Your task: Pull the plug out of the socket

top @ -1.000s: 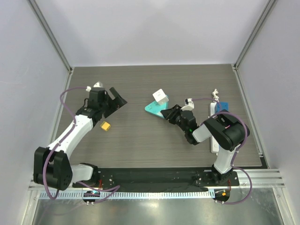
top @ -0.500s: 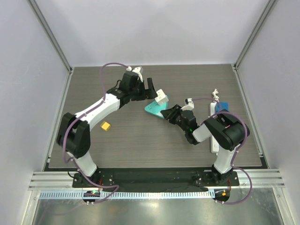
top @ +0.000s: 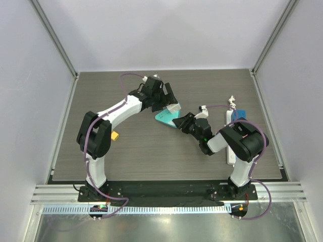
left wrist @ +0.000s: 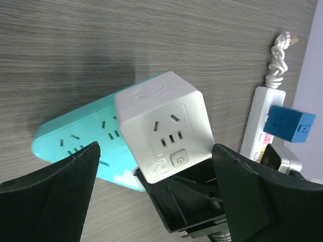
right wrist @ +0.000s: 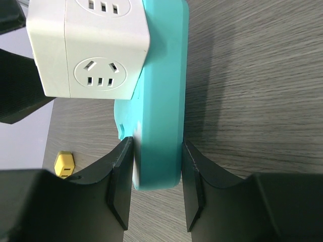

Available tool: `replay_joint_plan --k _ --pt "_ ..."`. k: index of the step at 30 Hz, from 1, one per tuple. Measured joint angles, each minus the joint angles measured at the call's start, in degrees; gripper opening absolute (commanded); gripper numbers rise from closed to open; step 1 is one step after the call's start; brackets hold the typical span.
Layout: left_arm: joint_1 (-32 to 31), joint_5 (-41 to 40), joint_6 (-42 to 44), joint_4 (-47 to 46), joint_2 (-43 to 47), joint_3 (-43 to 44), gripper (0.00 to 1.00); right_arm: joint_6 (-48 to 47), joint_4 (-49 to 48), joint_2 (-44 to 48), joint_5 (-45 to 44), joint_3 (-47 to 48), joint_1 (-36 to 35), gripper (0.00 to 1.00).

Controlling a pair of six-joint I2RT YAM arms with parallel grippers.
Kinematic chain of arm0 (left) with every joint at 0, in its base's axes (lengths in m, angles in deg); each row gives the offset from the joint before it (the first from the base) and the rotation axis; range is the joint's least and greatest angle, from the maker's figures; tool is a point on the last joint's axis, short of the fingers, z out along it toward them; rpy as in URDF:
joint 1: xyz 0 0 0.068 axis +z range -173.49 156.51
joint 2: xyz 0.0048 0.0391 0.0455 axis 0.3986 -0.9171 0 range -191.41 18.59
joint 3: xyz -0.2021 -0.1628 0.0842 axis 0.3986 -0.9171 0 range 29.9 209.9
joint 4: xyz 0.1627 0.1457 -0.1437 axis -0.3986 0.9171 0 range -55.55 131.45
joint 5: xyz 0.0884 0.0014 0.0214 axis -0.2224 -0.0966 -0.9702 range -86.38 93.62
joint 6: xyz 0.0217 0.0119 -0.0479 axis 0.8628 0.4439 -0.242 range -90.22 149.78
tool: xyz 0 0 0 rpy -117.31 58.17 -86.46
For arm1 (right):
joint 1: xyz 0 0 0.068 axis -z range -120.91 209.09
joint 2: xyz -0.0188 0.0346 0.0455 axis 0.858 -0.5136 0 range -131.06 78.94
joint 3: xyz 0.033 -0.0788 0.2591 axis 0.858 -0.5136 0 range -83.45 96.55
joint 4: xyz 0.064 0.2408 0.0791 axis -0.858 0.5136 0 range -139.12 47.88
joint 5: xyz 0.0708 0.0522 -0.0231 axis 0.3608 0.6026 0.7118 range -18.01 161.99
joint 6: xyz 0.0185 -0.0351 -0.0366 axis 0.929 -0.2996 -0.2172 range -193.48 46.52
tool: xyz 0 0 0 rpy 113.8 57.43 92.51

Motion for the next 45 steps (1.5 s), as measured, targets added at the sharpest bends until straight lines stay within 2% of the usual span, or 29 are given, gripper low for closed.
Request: replay_joint_plan --k 9,19,21,25,30,31,34,35,41,45 --pt "-0.7 -0.3 -7.0 -2.2 -2.5 0.8 0.91 0.7 0.5 0.0 0.2 0.0 0.5 0.01" --pt "-1.0 -1.1 -10.3 -3.6 -5.0 1.0 0.89 -0.1 0.5 0.0 1.0 0.0 0.3 0.01" --pt "-1.0 -1.1 -10.3 -3.7 -5.1 1.0 0.85 -0.3 0.5 0.0 1.1 0.0 0.3 0.01" --pt "-1.4 -0.9 -10.2 -4.2 -5.1 1.2 0.65 -0.6 0.5 0.0 1.2 0.0 0.2 0.01" --pt "-1.9 -0.5 -9.1 -4.1 -4.3 1.1 0.28 -1.1 0.9 0.0 0.8 0.1 0.2 0.01" --pt "-2.0 -0.5 -8.7 -4.4 -4.2 0.9 0.18 -1.2 0.9 0.0 0.8 0.1 0.2 0.01" --pt "-2.3 -0.4 -8.0 -5.2 -3.1 -0.7 0.03 -1.4 1.1 0.0 0.8 0.2 0.2 0.01" --pt "-2.4 -0.3 -7.6 -5.4 -2.7 -1.2 0.00 -1.5 1.1 0.0 0.8 0.2 0.2 0.01" --pt "-2.6 0.9 -6.6 -7.5 -0.2 -4.9 0.00 -1.6 2.0 0.0 1.3 0.3 0.1 0.01" --pt "-2.6 3.2 -7.7 -14.9 2.5 -11.1 0.00 -0.8 2.1 -0.3 3.8 0.3 1.8 0.01"
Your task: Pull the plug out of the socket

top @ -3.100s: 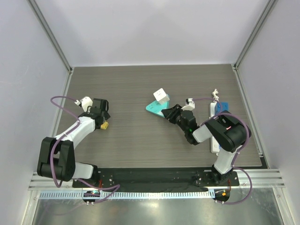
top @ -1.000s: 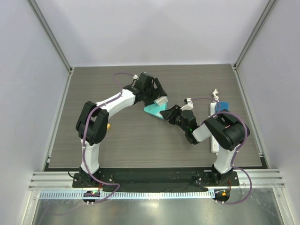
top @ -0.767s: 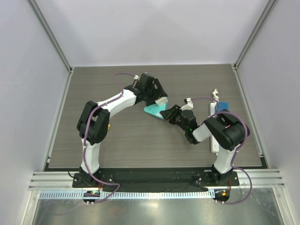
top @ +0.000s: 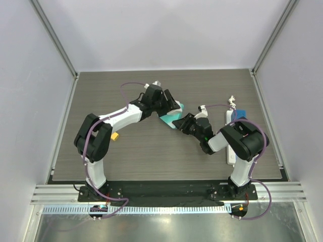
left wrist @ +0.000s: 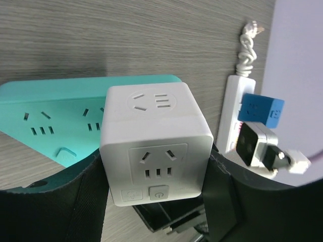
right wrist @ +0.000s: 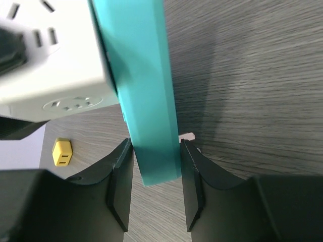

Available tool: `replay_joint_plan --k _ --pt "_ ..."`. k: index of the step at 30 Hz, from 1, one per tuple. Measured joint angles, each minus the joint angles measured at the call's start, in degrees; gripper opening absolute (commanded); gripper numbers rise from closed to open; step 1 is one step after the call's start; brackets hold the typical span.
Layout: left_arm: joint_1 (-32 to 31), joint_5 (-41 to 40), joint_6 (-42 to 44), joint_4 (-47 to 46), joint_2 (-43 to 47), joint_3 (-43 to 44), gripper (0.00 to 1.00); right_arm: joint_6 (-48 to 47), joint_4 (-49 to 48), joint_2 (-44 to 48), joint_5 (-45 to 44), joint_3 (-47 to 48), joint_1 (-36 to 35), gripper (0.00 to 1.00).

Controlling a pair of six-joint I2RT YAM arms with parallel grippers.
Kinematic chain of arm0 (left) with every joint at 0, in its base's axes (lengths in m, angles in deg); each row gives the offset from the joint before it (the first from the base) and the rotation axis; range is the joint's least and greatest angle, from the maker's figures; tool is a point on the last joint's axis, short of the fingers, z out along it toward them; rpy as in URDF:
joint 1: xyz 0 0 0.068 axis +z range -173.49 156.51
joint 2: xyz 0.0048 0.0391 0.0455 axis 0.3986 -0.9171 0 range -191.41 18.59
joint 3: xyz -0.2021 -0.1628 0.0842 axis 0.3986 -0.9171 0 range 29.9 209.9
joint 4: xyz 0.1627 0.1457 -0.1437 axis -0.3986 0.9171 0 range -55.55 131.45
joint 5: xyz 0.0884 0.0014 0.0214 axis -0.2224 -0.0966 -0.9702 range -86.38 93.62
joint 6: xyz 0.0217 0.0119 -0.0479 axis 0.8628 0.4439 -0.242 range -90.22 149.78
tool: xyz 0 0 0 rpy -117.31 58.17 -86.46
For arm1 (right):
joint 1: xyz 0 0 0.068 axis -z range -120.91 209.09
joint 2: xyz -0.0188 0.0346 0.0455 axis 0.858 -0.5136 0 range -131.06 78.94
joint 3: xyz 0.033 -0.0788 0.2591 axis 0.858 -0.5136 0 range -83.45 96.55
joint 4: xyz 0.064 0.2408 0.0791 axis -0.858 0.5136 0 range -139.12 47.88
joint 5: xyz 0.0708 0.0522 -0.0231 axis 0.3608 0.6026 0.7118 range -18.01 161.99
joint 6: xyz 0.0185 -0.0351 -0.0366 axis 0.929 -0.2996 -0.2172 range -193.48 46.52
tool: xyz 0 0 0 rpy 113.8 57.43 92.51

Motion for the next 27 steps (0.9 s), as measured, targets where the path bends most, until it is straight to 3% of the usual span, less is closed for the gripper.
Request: replay_joint_plan --k 5,17,27 --pt "-1.3 -1.2 -0.3 -3.6 2.4 -4.0 0.00 0.0 -0.5 -0.2 3.6 -0.6 1.7 0.01" --pt "-3.9 -9.1 1.7 4.2 6.4 -4.0 0.00 -1.4 -0.3 -0.9 6.7 0.3 1.3 0.01" --pt "-4.4 -12.9 0.5 7.1 10.3 -6.1 0.00 -2.3 1.9 0.6 3.5 1.3 -2.1 0.01"
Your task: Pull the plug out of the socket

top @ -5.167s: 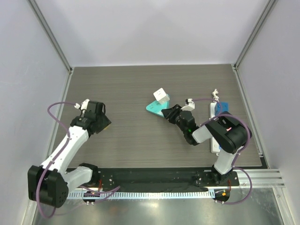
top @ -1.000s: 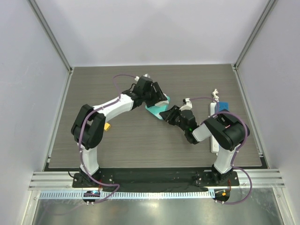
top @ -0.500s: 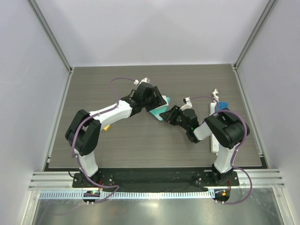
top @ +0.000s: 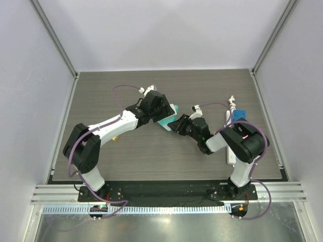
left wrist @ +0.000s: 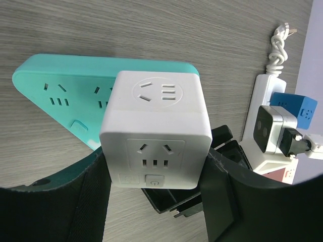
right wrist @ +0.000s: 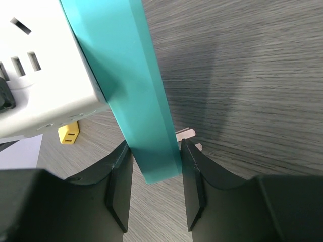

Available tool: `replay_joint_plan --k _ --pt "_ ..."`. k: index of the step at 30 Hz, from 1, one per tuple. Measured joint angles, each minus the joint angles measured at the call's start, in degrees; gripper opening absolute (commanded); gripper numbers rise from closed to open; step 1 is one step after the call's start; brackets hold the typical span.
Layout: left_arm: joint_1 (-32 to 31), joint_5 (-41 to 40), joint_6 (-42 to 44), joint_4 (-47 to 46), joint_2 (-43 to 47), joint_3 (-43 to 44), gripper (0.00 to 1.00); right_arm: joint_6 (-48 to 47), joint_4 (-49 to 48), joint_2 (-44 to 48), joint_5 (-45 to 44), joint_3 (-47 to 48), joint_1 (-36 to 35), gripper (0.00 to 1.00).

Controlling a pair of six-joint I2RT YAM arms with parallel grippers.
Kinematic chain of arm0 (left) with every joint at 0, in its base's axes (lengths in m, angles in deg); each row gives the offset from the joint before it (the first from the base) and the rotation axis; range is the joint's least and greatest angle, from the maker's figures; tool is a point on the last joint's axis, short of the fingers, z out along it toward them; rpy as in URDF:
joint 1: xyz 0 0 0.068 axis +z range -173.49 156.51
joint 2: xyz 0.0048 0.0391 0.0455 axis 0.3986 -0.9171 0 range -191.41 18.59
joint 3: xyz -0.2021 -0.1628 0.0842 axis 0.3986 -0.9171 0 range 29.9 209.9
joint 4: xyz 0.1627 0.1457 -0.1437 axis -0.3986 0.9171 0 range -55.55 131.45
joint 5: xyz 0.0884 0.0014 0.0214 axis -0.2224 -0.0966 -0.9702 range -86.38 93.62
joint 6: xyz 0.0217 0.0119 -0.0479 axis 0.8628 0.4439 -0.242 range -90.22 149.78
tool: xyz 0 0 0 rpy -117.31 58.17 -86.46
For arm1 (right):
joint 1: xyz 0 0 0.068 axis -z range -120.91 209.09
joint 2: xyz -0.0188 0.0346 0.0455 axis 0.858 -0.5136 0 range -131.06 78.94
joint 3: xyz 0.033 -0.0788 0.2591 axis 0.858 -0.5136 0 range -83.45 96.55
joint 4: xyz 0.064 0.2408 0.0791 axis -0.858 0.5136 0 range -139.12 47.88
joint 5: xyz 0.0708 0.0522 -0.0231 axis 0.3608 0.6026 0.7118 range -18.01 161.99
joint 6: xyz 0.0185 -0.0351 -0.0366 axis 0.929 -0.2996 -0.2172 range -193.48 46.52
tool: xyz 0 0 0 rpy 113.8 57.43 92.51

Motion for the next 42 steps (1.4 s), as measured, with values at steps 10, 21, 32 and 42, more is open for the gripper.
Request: replay_joint_plan --k 10,21,32,42 --pt "-3.8 -7.1 3.2 1.3 0.7 0.1 0.00 -1.1 6.5 1.8 -2.3 1.9 -0.7 0.01" --pt "-4.1 -4.3 3.4 1.9 0.2 3.4 0.00 -6.6 8.7 7.0 -9.8 0.6 -1.0 0.01" --pt "-9.3 -8.2 9.0 5.2 -1.6 5.6 0.00 -3.5 -5.2 3.4 -2.5 -6.3 3.2 0.01" --pt "-9.8 -7.9 9.3 14.7 7.1 1.7 0.00 1.7 -6.5 1.1 -10.8 -5.9 10.5 0.01"
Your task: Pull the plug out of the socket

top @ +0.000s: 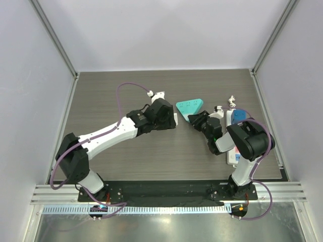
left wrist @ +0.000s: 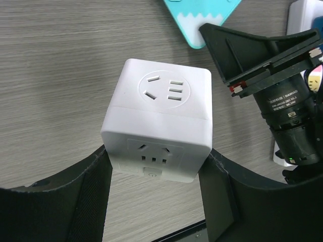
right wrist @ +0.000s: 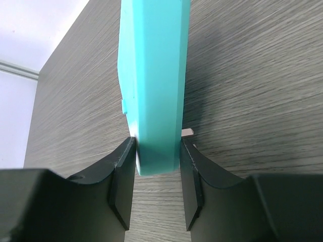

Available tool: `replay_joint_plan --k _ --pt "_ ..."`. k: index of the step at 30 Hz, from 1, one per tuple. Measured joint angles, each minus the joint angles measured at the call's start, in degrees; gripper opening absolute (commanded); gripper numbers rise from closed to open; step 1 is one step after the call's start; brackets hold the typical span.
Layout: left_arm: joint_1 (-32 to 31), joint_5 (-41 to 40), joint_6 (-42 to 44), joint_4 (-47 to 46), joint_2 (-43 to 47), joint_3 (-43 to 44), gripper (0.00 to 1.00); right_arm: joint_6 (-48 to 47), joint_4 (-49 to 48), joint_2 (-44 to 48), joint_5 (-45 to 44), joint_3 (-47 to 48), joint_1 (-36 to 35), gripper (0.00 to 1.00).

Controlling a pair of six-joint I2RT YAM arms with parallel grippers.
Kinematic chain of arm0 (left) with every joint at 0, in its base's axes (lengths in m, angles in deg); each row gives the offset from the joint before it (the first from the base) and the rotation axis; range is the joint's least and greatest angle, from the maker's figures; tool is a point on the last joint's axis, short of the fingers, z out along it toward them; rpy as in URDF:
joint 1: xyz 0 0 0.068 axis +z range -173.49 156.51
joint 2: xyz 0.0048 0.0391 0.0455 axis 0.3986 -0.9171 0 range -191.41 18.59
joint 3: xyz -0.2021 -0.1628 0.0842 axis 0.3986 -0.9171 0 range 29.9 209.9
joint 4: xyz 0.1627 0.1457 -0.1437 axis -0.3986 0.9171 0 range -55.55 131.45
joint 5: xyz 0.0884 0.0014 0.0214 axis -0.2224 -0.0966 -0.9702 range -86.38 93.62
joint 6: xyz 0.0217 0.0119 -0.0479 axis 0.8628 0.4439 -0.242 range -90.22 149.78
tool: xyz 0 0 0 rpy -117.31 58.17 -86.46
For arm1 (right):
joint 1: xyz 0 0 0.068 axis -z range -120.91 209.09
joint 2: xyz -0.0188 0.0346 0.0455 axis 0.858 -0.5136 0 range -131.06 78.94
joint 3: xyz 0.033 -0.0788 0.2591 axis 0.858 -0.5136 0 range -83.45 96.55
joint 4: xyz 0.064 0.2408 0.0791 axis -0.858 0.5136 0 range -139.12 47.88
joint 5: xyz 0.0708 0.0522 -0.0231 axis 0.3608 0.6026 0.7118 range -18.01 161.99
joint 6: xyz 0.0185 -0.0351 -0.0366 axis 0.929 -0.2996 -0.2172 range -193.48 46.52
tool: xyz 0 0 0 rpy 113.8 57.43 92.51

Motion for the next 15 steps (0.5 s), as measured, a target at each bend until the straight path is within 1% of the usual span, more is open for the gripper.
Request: replay_joint_plan --k 5,9,12,15 --pt "0.2 -3.0 0.2 3.9 3.2 -0.1 0.00 -0.7 0.8 0.1 -0.3 0.5 -0.2 0.01" --pt "1.4 -6.2 0.2 7.7 9.4 -3.0 0.00 -1.6 1.6 0.1 0.2 1.1 -0.2 0.01" --pt "2.5 -11.5 0.2 12.8 14.8 -6.7 0.00 -2.0 2.0 0.1 0.7 1.5 -0.2 0.01" --pt "3.2 -16.2 0.0 18.6 16.4 -9.2 0.00 -2.1 2.5 0.1 1.4 1.8 -0.2 0.01"
